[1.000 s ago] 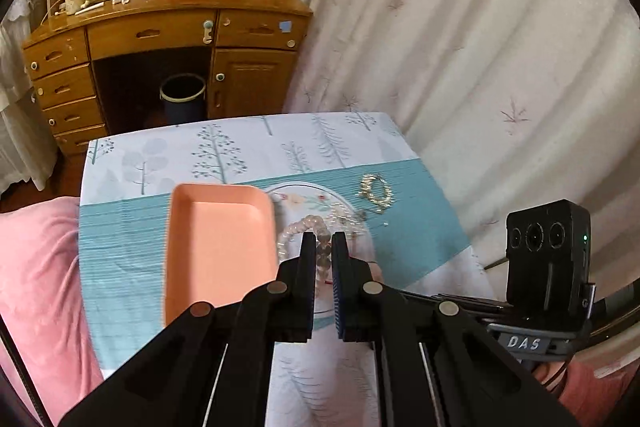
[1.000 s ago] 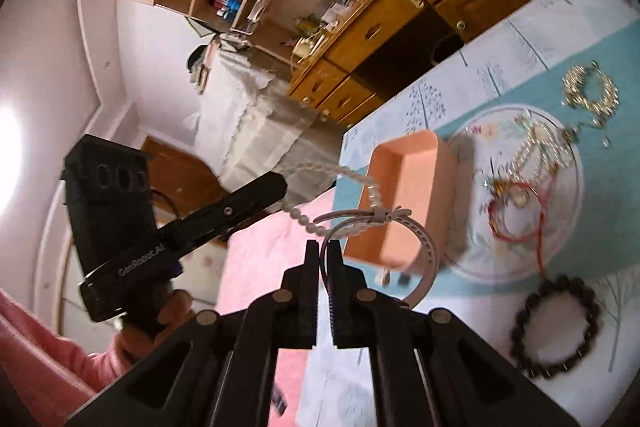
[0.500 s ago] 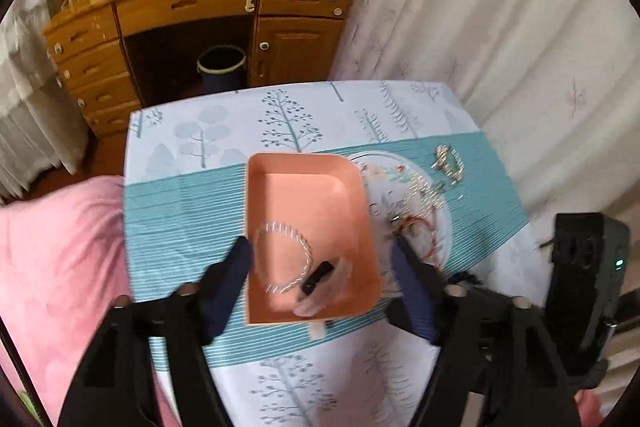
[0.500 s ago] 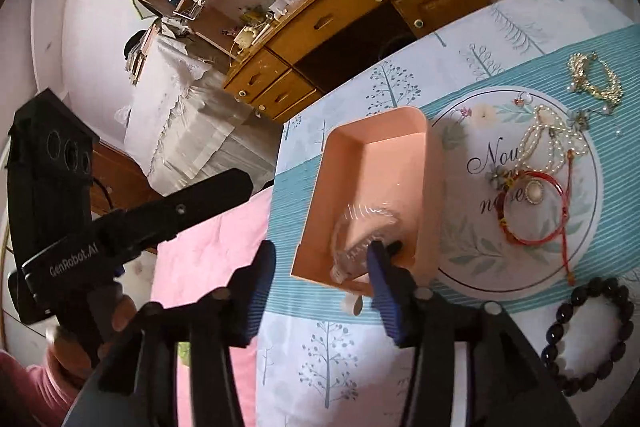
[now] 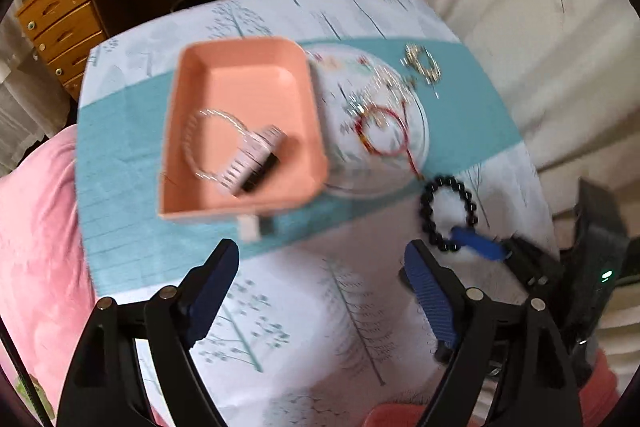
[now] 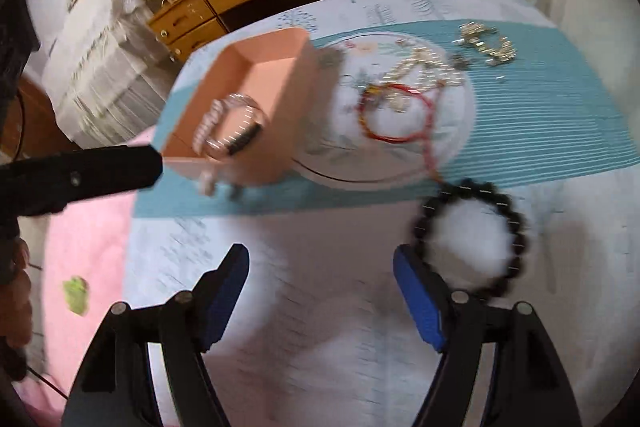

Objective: Organize jewelry
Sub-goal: 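Carry both items over the pink box and open both tools to drop them, then grasp the red string bracelet with the left tool while the right grasps the black bead bracelet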

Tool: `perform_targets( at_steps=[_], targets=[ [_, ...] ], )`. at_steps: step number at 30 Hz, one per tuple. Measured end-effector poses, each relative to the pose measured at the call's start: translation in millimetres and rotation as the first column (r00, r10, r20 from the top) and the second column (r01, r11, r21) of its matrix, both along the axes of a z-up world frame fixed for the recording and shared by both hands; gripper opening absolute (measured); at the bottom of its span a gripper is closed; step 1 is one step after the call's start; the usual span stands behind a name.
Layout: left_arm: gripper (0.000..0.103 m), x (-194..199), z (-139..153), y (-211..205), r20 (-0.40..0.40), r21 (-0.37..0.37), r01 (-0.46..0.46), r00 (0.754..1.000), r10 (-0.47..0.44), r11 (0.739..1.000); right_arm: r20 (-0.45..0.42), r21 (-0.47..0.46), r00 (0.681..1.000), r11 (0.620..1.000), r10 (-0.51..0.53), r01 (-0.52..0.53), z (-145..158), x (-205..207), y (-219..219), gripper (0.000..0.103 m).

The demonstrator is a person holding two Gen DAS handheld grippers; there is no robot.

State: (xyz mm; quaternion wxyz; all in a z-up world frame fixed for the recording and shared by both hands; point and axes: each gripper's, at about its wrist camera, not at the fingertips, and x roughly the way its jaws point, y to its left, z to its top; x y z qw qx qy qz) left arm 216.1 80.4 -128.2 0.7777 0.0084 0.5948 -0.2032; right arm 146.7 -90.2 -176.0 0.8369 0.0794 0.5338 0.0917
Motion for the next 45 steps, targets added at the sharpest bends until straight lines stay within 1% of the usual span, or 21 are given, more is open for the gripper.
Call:
perform_targets(
  at_steps=[2,4,8,9,11,15,18,20,22,24,26,28,29,30,31,32,33,34,36,41,45],
  targets=[
    [0.084,-6.7,-6.3,-16.4,-0.014,-0.020,0.027,1.000,-0.027,0.999,0.032,-0.071,0.999,0.997,0.016,-0.014,2.9,-4.2,-13.3,0.075],
    [0.084,-11.7,-12.9,-33.6,-0.026,-0.052,0.030,0.999,-0.032,0.998,0.065,-0.133,0.997,0.991,0.040,-0.031,6.4,-7.9,-27.0,0.075],
    [0.084,-8.4,-24.0,-64.0,0.003,-0.087,-0.031,1.000,0.031,0.996,0.121,-0.220,0.987,0.973,0.102,-0.073,9.2,-8.9,-47.6,0.075],
    [0.087,-6.4,-26.5,-71.5,0.021,-0.090,-0.047,0.999,0.049,0.995,0.129,-0.227,0.985,0.970,0.119,-0.087,9.3,-9.6,-51.2,0.075],
    [0.089,1.3,-32.8,-89.1,0.077,-0.072,-0.076,0.994,0.082,0.994,0.151,-0.231,0.975,0.965,0.161,-0.124,6.4,-9.5,-61.2,0.075],
    [0.089,21.4,-45.5,-115.0,0.160,-0.014,-0.096,0.982,0.097,0.995,0.180,-0.239,0.955,0.953,0.234,-0.188,-8.3,-11.6,-79.5,0.075],
    [0.089,38.8,-58.7,-128.5,0.199,0.041,-0.144,0.971,0.134,0.989,0.155,-0.229,0.957,0.951,0.245,-0.206,-20.3,-5.8,-87.3,0.074],
    [0.089,48.0,-66.7,-132.6,0.196,0.051,-0.175,0.967,0.162,0.983,0.156,-0.188,0.958,0.959,0.241,-0.211,-23.6,-2.4,-92.2,0.066],
    [0.089,54.8,-74.3,-133.9,0.185,0.057,-0.203,0.964,0.189,0.978,0.153,-0.160,0.960,0.965,0.234,-0.209,-26.7,1.1,-95.1,0.051],
    [0.089,58.5,-80.4,-135.1,0.183,0.065,-0.221,0.961,0.206,0.973,0.128,-0.136,0.962,0.965,0.239,-0.222,-31.3,5.5,-96.1,0.042],
    [0.089,63.0,-85.6,-136.8,0.183,0.072,-0.235,0.958,0.219,0.969,0.133,-0.130,0.957,0.962,0.257,-0.240,-32.3,7.6,-95.3,0.040],
    [0.089,68.0,-88.4,-139.0,0.184,0.073,-0.249,0.955,0.232,0.966,0.135,-0.156,0.949,0.952,0.285,-0.264,-33.2,8.8,-91.9,0.034],
    [0.089,67.2,-88.4,-140.0,0.193,0.080,-0.252,0.953,0.233,0.964,0.134,-0.193,0.941,0.939,0.312,-0.284,-33.7,8.9,-88.7,0.030],
    [0.088,69.2,-89.8,-142.3,0.205,0.097,-0.252,0.952,0.228,0.963,0.134,-0.229,0.933,0.927,0.333,-0.298,-34.3,9.1,-87.2,0.020],
    [0.087,69.6,-90.8,-144.5,0.219,0.118,-0.250,0.951,0.220,0.961,0.131,-0.240,0.925,0.917,0.357,-0.319,-34.1,9.9,-86.8,0.017],
    [0.083,69.8,-91.6,-147.3,0.233,0.140,-0.247,0.949,0.210,0.959,0.125,-0.228,0.924,0.917,0.361,-0.327,-33.9,11.4,-88.8,0.017],
    [0.077,69.0,-91.1,-148.5,0.242,0.135,-0.241,0.949,0.204,0.961,0.116,-0.205,0.927,0.922,0.357,-0.329,-33.0,14.1,-91.9,0.016],
    [0.075,68.9,-90.6,-149.5,0.248,0.132,-0.238,0.948,0.201,0.962,0.107,-0.179,0.931,0.928,0.349,-0.327,-32.8,16.5,-96.0,0.015],
    [0.063,67.6,-88.5,-150.9,0.260,0.126,-0.233,0.946,0.195,0.964,0.095,-0.131,0.936,0.936,0.340,-0.327,-32.2,19.9,-102.0,0.015],
    [0.062,70.9,-88.9,-151.9,0.251,0.130,-0.242,0.946,0.204,0.962,0.069,-0.058,0.937,0.939,0.342,-0.338,-32.9,26.7,-108.1,0.015],
    [0.062,67.4,-83.1,-146.5,0.244,0.116,-0.254,0.944,0.220,0.960,0.045,0.049,0.948,0.947,0.317,-0.319,-31.7,33.2,-114.4,0.015]
  ],
)
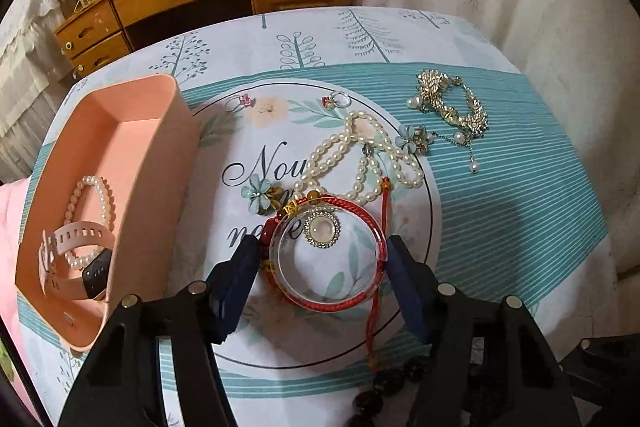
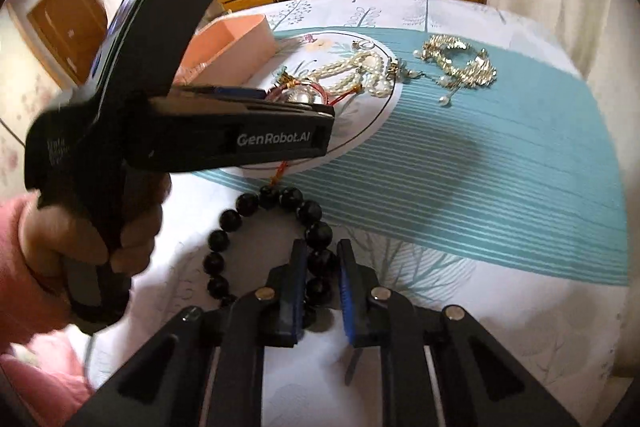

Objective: Organize jewelry
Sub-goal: 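Grasp the red string bracelet with the left tool while the right grasps the black bead bracelet, then carry both bracelets over the pink box and open both tools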

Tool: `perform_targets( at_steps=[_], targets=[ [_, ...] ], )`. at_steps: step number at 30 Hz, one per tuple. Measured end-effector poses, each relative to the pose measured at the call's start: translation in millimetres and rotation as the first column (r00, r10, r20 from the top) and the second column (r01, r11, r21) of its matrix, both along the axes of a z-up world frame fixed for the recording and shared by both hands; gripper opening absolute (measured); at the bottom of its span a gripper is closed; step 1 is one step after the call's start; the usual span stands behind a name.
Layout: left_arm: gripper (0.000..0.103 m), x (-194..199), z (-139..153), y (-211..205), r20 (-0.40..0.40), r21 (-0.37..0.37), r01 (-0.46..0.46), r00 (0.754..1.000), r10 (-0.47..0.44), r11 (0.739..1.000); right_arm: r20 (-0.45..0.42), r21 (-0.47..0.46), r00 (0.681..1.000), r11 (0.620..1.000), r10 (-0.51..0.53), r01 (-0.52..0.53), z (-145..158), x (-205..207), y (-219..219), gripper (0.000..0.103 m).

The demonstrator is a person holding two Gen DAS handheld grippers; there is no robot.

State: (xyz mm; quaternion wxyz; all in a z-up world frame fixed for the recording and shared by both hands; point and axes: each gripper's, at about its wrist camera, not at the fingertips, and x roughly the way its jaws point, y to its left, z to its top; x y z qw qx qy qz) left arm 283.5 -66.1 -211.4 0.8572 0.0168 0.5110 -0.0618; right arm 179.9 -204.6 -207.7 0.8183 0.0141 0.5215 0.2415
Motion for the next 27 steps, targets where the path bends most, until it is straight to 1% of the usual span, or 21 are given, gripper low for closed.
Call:
perform_targets(
  at_steps=[3,8,13,15,21,24,27],
  targets=[
    [0.062,-2.2,7.9,4.3,0.013,0.005,0.008,1.000,-0.008,1.000,-0.018,0.054,1.000,0.998,-0.015,0.016,4.5,2.7,-2.4,0.015],
    [0.062,-7.8,27.3,18.3,0.036,-0.018,0.006,0.999,-0.005,1.000,0.000,0.128,1.000,0.992,-0.023,0.022,17.1,5.3,0.4,0.015],
    [0.062,-16.2,51.6,36.4,0.051,-0.047,0.004,0.999,-0.002,0.999,0.052,0.161,0.999,0.987,-0.014,0.006,36.5,8.9,10.7,0.015],
    [0.062,-21.2,61.6,45.8,0.061,-0.056,0.003,0.998,0.000,0.998,0.084,0.169,0.996,0.985,0.002,-0.016,46.7,7.7,18.7,0.015],
    [0.063,-36.8,94.4,75.8,0.119,-0.055,-0.014,0.993,0.021,0.998,0.159,0.180,0.987,0.982,0.026,-0.055,72.2,26.9,38.2,0.015],
    [0.063,-41.0,108.2,96.6,0.148,-0.072,-0.039,0.988,0.049,0.997,0.197,0.197,0.980,0.979,0.009,-0.049,88.2,36.8,50.0,0.015],
    [0.063,-43.8,118.1,118.1,0.167,-0.074,-0.065,0.983,0.076,0.995,0.242,0.234,0.970,0.971,-0.011,-0.048,107.3,45.8,62.9,0.015]
  ],
)
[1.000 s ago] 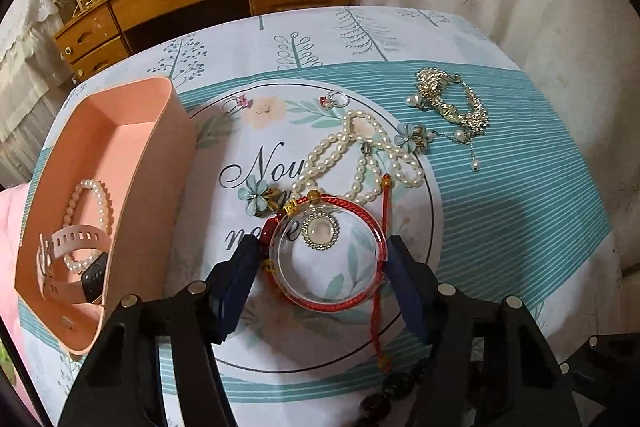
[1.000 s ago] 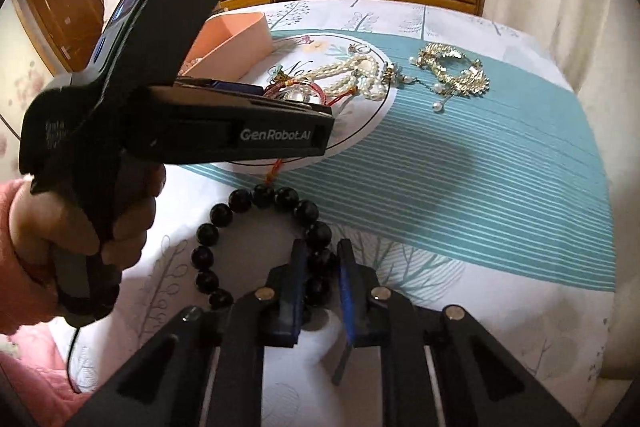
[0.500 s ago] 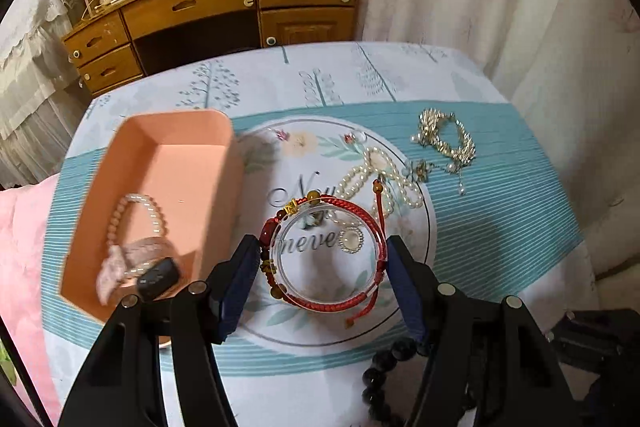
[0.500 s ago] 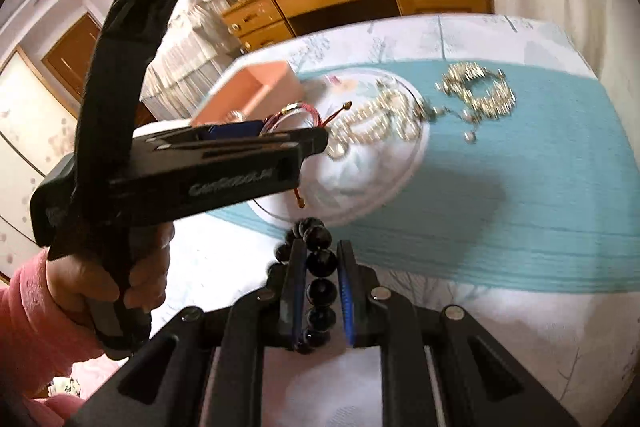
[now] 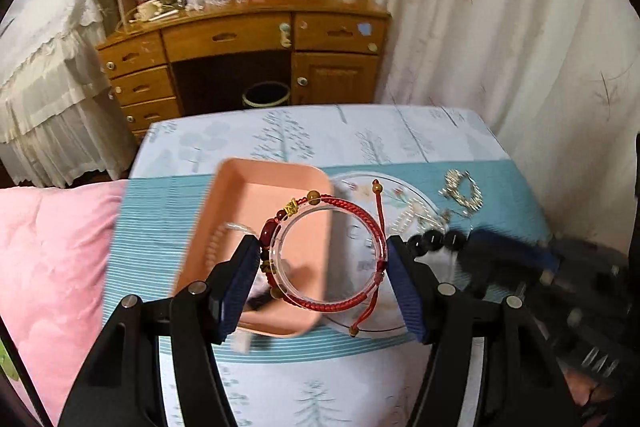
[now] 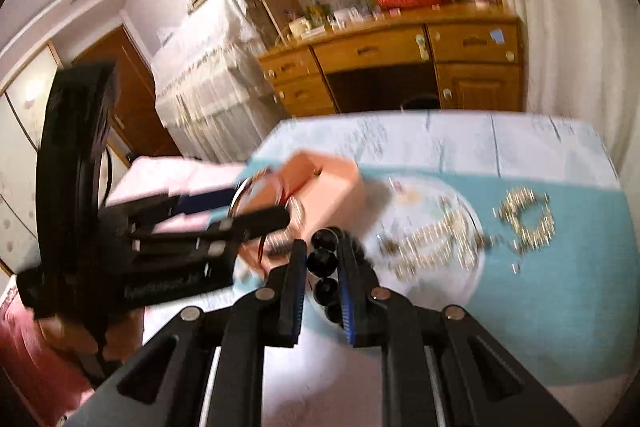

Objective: Organize jewelry
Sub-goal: 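Carry both bracelets over the pink box and open both tools, then move both tools toward the pearl strand and gold hair comb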

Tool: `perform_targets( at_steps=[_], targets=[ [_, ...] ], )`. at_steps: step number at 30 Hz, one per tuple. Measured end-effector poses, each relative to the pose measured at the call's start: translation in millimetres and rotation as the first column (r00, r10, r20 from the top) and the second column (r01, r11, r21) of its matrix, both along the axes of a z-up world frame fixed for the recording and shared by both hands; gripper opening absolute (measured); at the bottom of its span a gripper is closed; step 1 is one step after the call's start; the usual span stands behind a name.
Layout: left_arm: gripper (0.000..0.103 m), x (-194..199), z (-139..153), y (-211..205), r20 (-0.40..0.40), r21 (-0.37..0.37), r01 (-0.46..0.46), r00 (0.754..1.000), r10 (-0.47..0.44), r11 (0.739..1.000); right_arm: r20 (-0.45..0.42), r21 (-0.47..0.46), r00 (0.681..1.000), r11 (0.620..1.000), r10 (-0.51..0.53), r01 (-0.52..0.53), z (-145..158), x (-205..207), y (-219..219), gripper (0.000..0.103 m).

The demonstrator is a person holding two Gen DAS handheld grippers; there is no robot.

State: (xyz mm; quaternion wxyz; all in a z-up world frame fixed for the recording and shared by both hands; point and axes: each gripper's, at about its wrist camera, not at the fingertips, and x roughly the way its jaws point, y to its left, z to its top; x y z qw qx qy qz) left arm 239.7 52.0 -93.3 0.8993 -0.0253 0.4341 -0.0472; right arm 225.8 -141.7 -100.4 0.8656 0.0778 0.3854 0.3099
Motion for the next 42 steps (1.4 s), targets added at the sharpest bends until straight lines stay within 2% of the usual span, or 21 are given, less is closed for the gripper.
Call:
perform_targets(
  at_steps=[7,12,18,20,21,23,24,25,32,37,42],
  targets=[
    [0.063,-1.4,7.4,47.9,0.008,0.006,-0.051,0.999,0.051,0.999,0.118,0.020,0.993,0.999,0.028,-0.031,33.4,22.3,43.5,0.015],
    [0.063,3.9,4.7,73.0,-0.004,-0.003,-0.063,0.998,0.063,0.998,0.151,-0.017,0.988,0.999,0.032,-0.030,46.6,37.5,70.9,0.015],
    [0.063,9.6,-2.9,88.6,-0.005,-0.038,-0.049,0.999,0.049,0.998,0.154,-0.023,0.988,1.000,0.019,-0.016,46.8,53.7,86.9,0.015],
    [0.067,11.7,-7.5,91.8,-0.016,-0.068,-0.031,0.999,0.030,0.997,0.135,-0.038,0.991,0.999,0.019,-0.014,43.8,58.5,92.7,0.015],
    [0.079,11.8,-9.1,92.0,-0.022,-0.073,-0.030,0.999,0.028,0.997,0.117,-0.055,0.993,0.998,0.017,-0.011,40.9,61.4,95.2,0.016],
    [0.088,12.1,-11.8,93.5,-0.018,-0.068,-0.040,0.999,0.039,0.997,0.081,-0.073,0.997,0.997,-0.006,0.012,35.4,65.1,94.8,0.029],
    [0.088,11.9,-11.9,93.8,-0.015,-0.069,-0.038,0.999,0.037,0.997,0.066,-0.060,0.998,0.998,-0.015,0.019,33.8,65.9,91.8,0.039],
    [0.088,12.4,-12.4,93.9,-0.018,-0.072,-0.034,0.999,0.033,0.997,0.064,-0.044,0.998,0.999,-0.020,0.023,33.8,65.6,88.4,0.041],
    [0.088,15.7,-13.2,85.2,-0.037,-0.079,-0.012,0.999,0.009,0.997,0.052,-0.057,0.995,0.994,-0.087,0.090,33.4,61.4,64.3,0.041],
    [0.088,11.5,-9.5,65.6,-0.034,-0.083,0.024,0.999,-0.027,0.996,-0.011,-0.068,0.987,0.985,-0.162,0.160,21.9,58.1,33.9,0.044],
    [0.088,10.3,-9.5,37.0,-0.047,-0.120,0.058,0.997,-0.064,0.991,-0.093,-0.074,0.971,0.974,-0.219,0.213,7.5,55.5,-2.0,0.050]
  ],
)
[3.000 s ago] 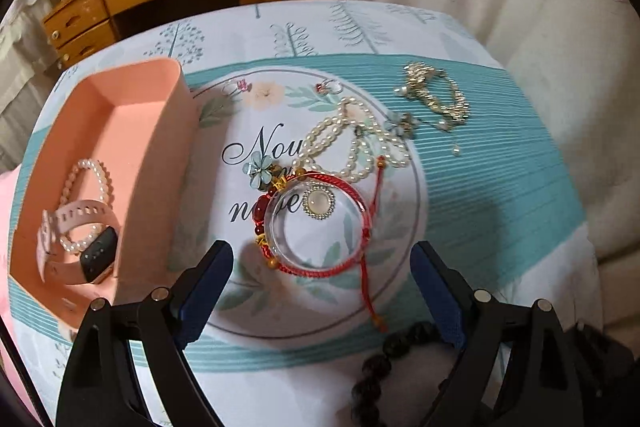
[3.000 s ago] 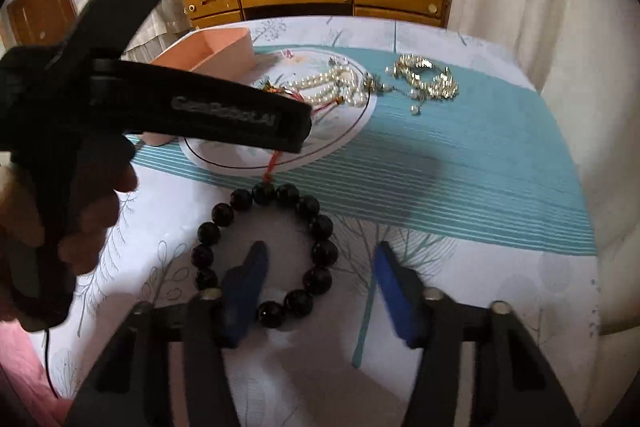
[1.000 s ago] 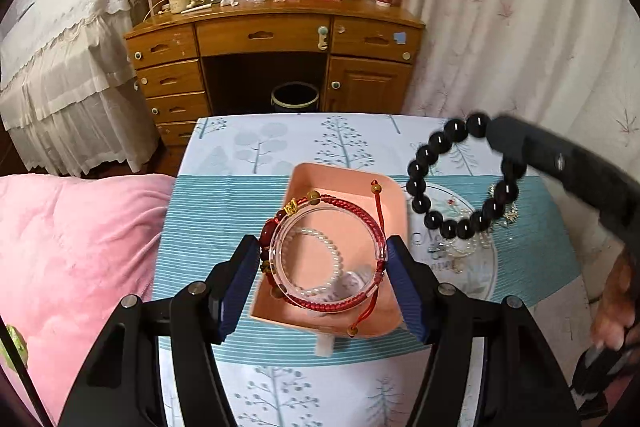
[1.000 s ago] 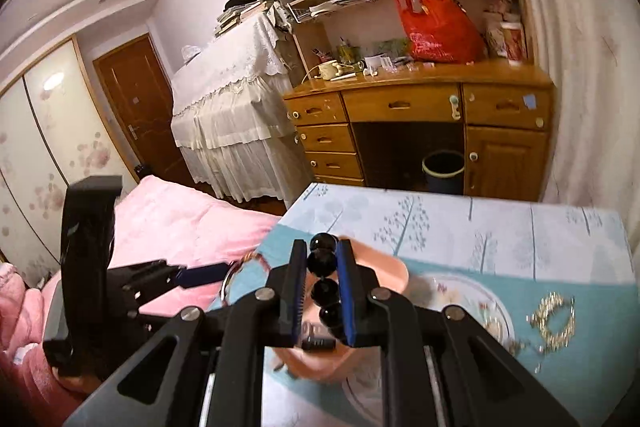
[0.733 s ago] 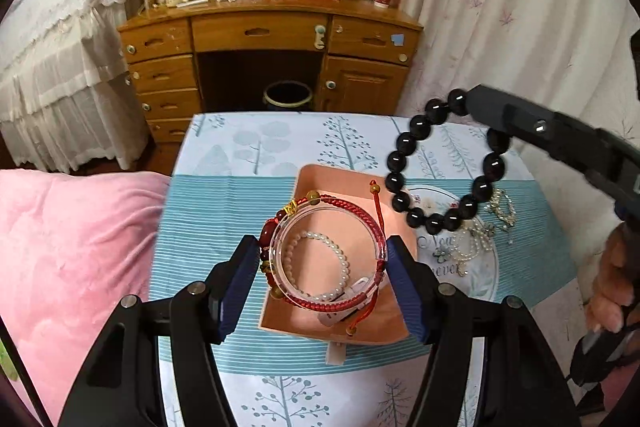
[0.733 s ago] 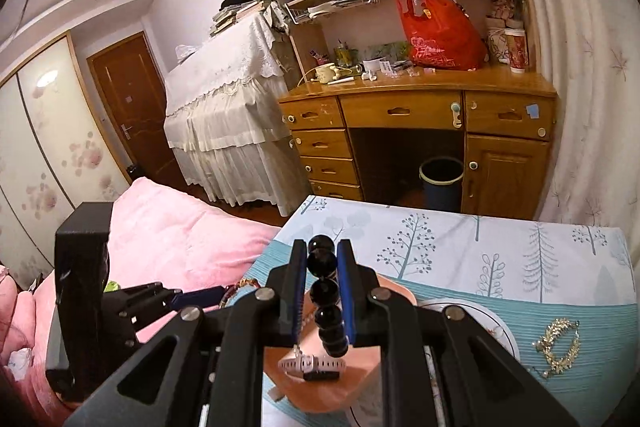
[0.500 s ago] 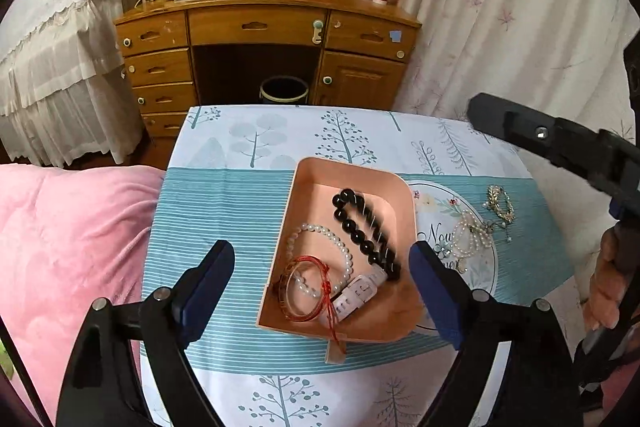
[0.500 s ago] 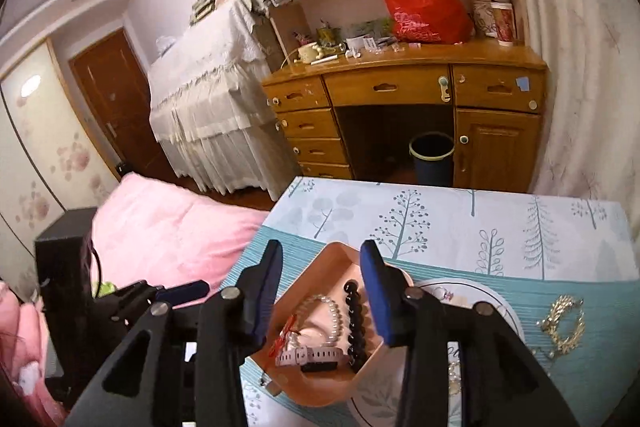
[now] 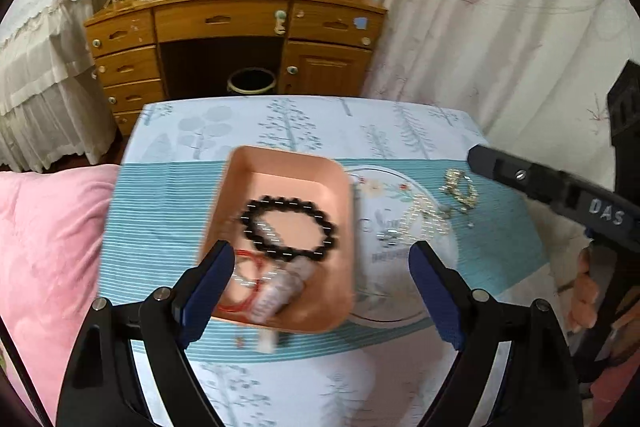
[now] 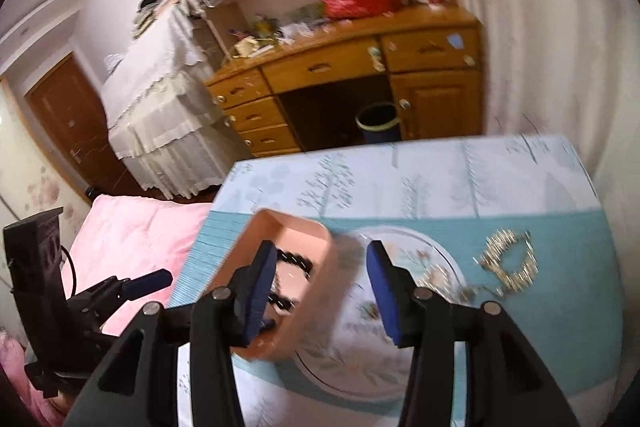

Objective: Organize jewelry
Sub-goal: 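Move both tools toward the pearl strand and gold hair comb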

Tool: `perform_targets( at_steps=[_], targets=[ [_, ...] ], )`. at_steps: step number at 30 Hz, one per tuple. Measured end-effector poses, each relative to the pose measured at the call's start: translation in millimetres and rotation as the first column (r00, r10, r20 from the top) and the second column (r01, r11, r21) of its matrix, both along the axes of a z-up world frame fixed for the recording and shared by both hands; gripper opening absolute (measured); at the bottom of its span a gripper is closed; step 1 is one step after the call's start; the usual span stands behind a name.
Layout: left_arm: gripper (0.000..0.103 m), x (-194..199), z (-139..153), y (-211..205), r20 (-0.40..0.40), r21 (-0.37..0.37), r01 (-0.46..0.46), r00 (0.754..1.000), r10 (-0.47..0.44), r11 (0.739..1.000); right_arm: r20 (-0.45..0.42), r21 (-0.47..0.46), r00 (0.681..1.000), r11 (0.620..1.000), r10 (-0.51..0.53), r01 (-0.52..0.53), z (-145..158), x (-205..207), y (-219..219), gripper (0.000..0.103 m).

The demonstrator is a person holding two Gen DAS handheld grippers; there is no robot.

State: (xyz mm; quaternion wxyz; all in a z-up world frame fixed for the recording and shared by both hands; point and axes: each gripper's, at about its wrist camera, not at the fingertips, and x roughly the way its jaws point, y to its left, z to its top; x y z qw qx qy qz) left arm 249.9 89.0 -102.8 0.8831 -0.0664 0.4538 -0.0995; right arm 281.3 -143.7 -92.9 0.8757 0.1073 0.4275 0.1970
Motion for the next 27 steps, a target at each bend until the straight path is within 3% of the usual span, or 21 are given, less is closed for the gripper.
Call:
perform_targets(
  at_steps=[9,17,22,27],
  targets=[
    [0.088,-5.4,-3.3,-68.8,-0.001,-0.035,0.058,0.998,-0.058,0.998,-0.060,-0.051,0.998,0.998,-0.036,0.033,-9.3,7.0,-55.8,0.062],
    [0.088,1.6,-29.5,-121.6,-0.025,-0.036,0.060,0.998,-0.061,0.998,-0.106,-0.075,0.987,0.991,-0.119,0.111,-25.0,16.4,-108.0,0.069],
    [0.088,8.7,-53.3,-143.3,-0.020,-0.034,0.028,0.999,-0.029,0.999,-0.195,-0.075,0.964,0.983,-0.179,0.167,-46.9,28.0,-136.1,0.075],
    [0.088,17.0,-79.7,-160.2,0.006,-0.007,-0.033,0.999,0.033,0.999,-0.313,-0.041,0.922,0.973,-0.227,0.226,-75.0,46.5,-157.3,0.076]
  ],
)
